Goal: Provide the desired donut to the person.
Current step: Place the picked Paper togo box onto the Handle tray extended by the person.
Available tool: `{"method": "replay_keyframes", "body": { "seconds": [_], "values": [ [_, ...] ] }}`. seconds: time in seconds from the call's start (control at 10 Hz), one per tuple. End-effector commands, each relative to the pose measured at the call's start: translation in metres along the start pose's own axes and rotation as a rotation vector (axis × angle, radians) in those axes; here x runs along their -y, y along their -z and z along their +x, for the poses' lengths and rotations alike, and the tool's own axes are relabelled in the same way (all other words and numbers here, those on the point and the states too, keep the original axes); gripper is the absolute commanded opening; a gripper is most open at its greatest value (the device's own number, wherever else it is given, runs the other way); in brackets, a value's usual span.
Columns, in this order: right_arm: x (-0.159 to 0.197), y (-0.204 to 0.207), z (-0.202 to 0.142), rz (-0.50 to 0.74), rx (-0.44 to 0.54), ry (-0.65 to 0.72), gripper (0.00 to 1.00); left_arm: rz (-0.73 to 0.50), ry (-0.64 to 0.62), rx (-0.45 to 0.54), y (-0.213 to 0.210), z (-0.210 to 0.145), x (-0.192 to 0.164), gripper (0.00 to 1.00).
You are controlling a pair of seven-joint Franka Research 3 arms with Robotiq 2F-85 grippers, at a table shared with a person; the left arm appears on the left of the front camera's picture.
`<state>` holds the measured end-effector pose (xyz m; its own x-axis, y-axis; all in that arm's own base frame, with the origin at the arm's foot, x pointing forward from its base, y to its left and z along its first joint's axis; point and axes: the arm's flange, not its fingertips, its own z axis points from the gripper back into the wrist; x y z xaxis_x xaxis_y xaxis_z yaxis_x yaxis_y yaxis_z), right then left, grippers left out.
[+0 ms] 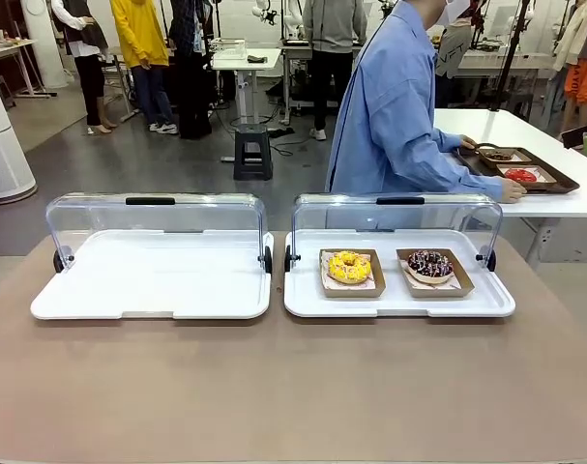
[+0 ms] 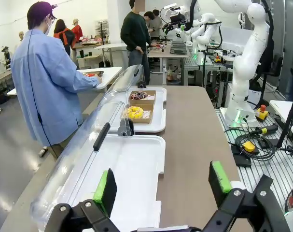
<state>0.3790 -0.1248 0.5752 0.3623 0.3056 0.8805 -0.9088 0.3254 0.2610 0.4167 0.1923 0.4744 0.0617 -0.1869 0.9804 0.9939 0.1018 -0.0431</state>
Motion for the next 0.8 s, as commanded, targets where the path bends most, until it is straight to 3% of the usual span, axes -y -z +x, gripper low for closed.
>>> {"method": "replay_keyframes", "body": {
  "seconds": [0.0, 0.7],
  "values": [
    [-0.0003, 0.0018, 0.0003, 0.005, 0.006, -0.001, 1.00, 0.002, -0.012, -0.001, -0.0005, -0.0001, 0.0007, 1.00],
    [-0.0003, 0.0018, 0.0003, 0.005, 0.006, -0.001, 1.00, 0.002, -0.012, -0.001, -0.0005, -0.0001, 0.0007, 1.00]
  ]
}}
